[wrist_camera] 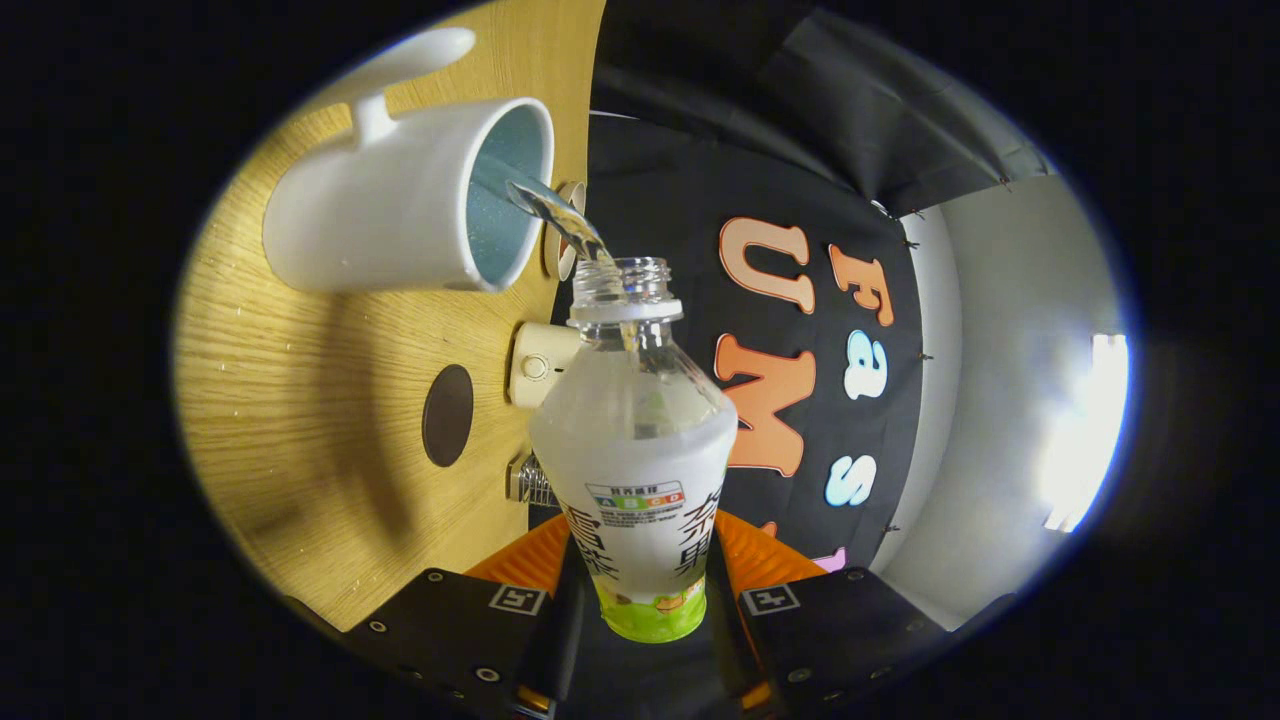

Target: Take the bottle from table, then pour the juice into the cup, finally place the bottle on the coaster

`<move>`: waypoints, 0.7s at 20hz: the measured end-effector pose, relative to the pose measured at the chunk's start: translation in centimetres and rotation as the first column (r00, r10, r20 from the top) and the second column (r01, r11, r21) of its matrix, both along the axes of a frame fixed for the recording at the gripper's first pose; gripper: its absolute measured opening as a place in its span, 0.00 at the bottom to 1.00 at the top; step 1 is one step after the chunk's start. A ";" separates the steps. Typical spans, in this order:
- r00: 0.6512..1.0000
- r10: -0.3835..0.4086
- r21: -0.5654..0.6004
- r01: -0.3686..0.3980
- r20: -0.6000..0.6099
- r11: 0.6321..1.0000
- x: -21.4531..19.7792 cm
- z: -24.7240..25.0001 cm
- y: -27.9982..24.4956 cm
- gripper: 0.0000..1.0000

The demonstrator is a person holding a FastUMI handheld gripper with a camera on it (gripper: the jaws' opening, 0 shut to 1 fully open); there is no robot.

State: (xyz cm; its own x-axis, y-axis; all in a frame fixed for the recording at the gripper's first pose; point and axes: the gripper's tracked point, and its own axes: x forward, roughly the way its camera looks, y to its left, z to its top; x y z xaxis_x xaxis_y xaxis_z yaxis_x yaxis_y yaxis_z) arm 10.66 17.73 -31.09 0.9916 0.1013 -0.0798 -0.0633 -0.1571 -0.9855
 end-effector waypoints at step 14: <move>0.999 0.040 -0.096 -0.038 0.023 0.995 -0.1 1.3 0.7 0.57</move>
